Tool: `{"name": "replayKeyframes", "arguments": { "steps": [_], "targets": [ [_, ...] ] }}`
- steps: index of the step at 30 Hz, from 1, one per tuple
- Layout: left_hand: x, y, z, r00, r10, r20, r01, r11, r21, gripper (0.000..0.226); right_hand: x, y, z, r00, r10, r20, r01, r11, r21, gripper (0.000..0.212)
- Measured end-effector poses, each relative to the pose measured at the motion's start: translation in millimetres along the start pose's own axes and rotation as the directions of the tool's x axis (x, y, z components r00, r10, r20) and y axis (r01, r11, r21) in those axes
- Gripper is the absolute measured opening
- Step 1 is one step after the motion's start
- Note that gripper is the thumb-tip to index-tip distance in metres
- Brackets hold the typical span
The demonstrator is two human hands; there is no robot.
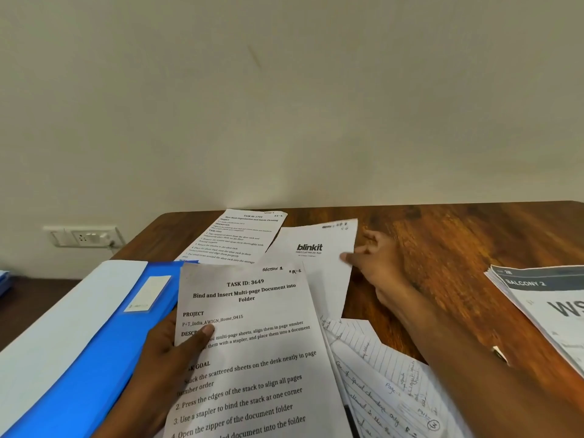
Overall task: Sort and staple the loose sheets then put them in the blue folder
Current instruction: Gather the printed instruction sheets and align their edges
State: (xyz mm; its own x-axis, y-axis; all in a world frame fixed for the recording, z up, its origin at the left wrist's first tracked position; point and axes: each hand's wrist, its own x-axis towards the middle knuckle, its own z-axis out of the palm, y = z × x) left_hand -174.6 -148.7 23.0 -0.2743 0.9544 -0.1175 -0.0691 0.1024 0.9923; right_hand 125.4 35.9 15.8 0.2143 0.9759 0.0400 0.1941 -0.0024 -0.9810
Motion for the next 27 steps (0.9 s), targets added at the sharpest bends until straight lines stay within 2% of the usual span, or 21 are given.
{"name": "replayKeyframes", "arguments": {
  "steps": [2,4,6,15,18,20,24,27],
  "targets": [
    [1.9,-0.7,-0.1,1.000,0.007,-0.011,-0.007,1.000,-0.006,0.024,1.2,-4.2,-1.4,1.000,0.019,-0.009,-0.017,0.983,0.182,0.061],
    [2.9,-0.3,1.2,1.000,0.017,-0.025,-0.018,1.000,-0.013,0.026,0.7,-9.0,-3.4,0.999,-0.017,-0.028,0.023,0.967,0.255,0.033],
    [2.6,0.2,2.2,0.999,0.031,-0.033,-0.031,0.999,-0.018,0.025,0.0,-11.8,-4.0,0.999,-0.034,-0.031,0.041,0.955,0.295,0.019],
    [2.1,2.7,2.5,0.997,0.047,-0.059,-0.048,0.999,-0.021,0.024,-5.1,-21.6,-6.4,0.999,-0.035,0.036,0.021,0.949,0.316,0.011],
    [0.6,4.6,2.0,0.995,0.067,-0.073,-0.071,0.996,-0.050,0.023,-8.7,-41.1,-7.9,0.993,-0.096,0.061,0.066,0.924,0.377,0.008],
    [-0.6,5.8,2.1,0.994,0.077,-0.073,-0.084,0.990,-0.109,0.025,-12.4,-61.4,-11.5,0.987,-0.159,-0.017,0.150,0.882,0.447,0.009],
    [-2.7,7.4,-1.2,0.992,0.110,-0.060,-0.120,0.972,-0.203,0.039,-22.7,-105.2,-25.1,0.940,-0.193,-0.282,0.325,0.759,0.564,0.015],
    [-5.9,10.4,-1.1,0.986,0.154,-0.067,-0.166,0.956,-0.240,0.030,-29.1,-124.3,-33.2,0.927,-0.150,-0.345,0.346,0.697,0.628,0.022]
  ]
}}
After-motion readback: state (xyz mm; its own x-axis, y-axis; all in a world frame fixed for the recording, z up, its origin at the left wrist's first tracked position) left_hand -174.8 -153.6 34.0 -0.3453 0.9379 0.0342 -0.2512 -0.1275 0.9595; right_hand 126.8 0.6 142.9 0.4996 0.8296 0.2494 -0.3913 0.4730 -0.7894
